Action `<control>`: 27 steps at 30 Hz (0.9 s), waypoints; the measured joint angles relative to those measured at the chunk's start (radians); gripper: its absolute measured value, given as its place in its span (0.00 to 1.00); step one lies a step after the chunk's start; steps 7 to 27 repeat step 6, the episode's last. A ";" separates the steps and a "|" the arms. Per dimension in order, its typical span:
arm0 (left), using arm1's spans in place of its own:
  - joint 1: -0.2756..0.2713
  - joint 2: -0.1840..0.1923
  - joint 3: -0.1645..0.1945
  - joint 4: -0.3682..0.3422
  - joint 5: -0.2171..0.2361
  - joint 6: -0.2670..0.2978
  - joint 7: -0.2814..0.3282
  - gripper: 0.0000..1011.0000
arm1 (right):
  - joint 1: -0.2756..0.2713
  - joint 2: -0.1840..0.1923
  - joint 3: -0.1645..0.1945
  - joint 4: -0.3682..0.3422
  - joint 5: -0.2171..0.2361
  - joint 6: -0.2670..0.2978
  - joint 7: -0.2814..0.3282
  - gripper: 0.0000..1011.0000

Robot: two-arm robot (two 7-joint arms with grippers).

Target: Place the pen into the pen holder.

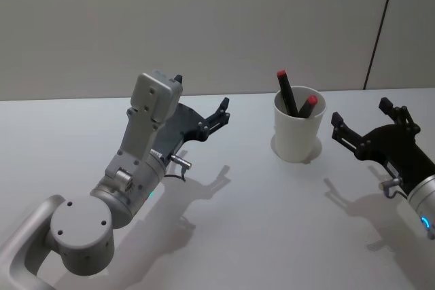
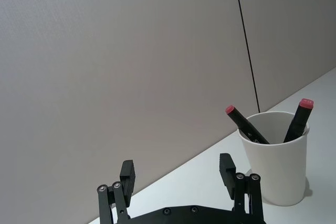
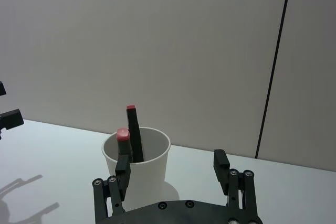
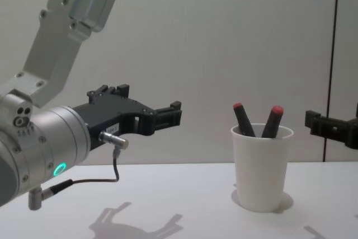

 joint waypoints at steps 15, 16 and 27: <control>0.000 0.000 0.000 0.000 0.000 0.000 0.000 0.99 | 0.000 0.000 0.000 0.000 0.000 0.000 0.000 0.99; 0.000 0.000 0.000 0.000 0.000 0.000 0.000 0.99 | 0.000 0.000 0.000 0.000 0.000 0.000 0.000 0.99; 0.000 0.000 0.000 0.000 0.000 0.000 0.000 0.99 | 0.000 0.000 0.000 0.000 0.000 0.000 0.000 0.99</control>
